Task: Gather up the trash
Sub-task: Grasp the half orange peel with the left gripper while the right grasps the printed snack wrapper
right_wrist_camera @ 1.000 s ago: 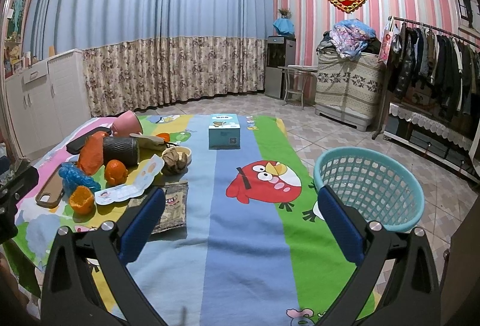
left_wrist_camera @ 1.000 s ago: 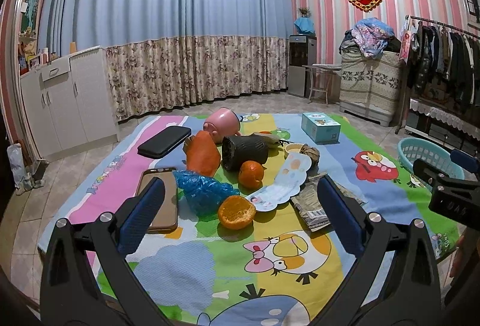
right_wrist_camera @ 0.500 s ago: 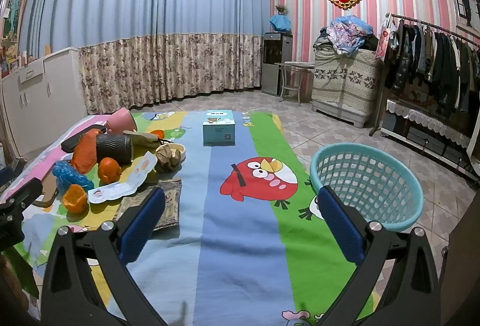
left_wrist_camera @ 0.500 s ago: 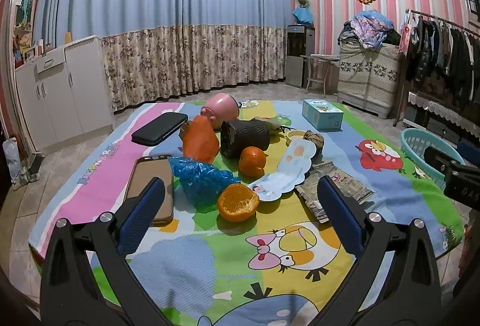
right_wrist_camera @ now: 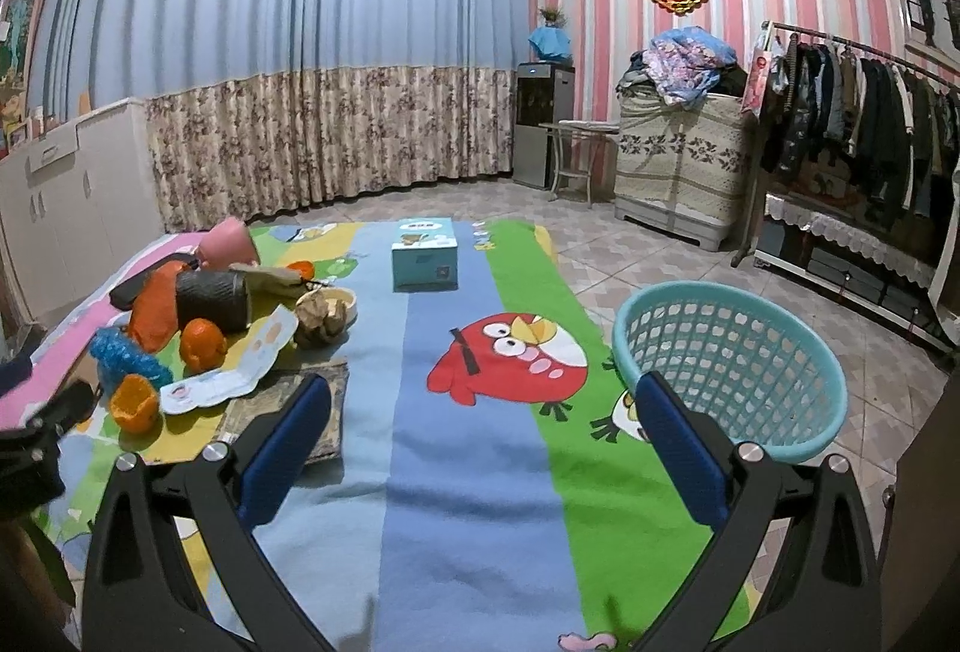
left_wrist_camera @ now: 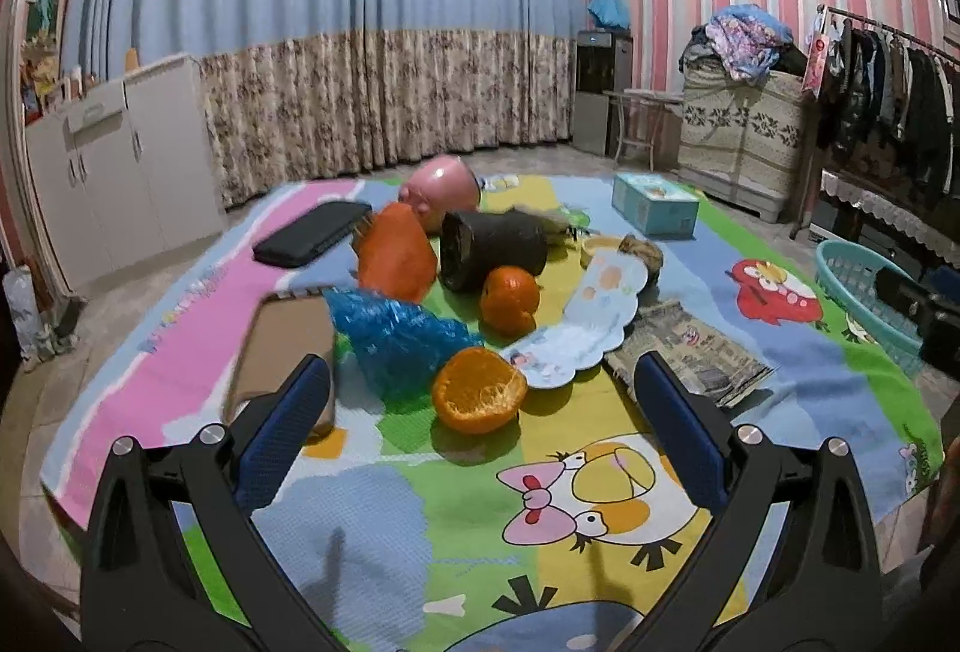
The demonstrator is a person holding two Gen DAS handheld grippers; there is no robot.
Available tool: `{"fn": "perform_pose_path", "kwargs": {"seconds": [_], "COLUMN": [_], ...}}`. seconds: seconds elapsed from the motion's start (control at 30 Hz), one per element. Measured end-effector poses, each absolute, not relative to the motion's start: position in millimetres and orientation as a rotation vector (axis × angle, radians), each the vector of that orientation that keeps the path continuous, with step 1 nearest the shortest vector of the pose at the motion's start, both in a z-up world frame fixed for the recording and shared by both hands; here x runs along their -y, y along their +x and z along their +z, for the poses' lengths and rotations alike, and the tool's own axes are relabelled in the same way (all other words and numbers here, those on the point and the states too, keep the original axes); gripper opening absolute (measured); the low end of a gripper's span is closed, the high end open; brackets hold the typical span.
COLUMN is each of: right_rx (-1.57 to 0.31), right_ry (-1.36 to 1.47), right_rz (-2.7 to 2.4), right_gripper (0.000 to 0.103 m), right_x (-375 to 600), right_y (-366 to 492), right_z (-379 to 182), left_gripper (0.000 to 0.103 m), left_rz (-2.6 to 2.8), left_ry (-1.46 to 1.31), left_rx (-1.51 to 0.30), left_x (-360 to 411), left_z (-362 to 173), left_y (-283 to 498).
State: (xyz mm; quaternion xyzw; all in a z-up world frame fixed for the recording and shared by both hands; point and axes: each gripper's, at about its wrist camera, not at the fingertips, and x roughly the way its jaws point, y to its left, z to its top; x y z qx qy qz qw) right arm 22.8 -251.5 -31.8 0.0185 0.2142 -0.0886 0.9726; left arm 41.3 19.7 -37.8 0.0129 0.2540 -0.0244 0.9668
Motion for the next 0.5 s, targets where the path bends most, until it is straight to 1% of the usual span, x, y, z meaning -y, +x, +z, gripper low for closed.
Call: {"fn": "perform_pose_path", "kwargs": {"seconds": [0.23, 0.33, 0.5], "right_rx": [-0.471, -0.527, -0.531], "right_ry": [-0.006, 0.015, 0.038], "right_rz": [-0.203, -0.191, -0.181], "right_gripper": [0.099, 0.099, 0.099], "right_x": [254, 255, 260], "right_y": [39, 46, 48], "right_z": [-41, -45, -46], "left_gripper": [0.098, 0.098, 0.098], "left_rz": [-0.011, 0.016, 0.011], "left_ry": [0.052, 0.072, 0.071], "left_rx": [-0.564, -0.605, -0.663], "left_x": [-15, -12, -16], "left_z": [-55, -62, -72], "left_y": [69, 82, 98]}}
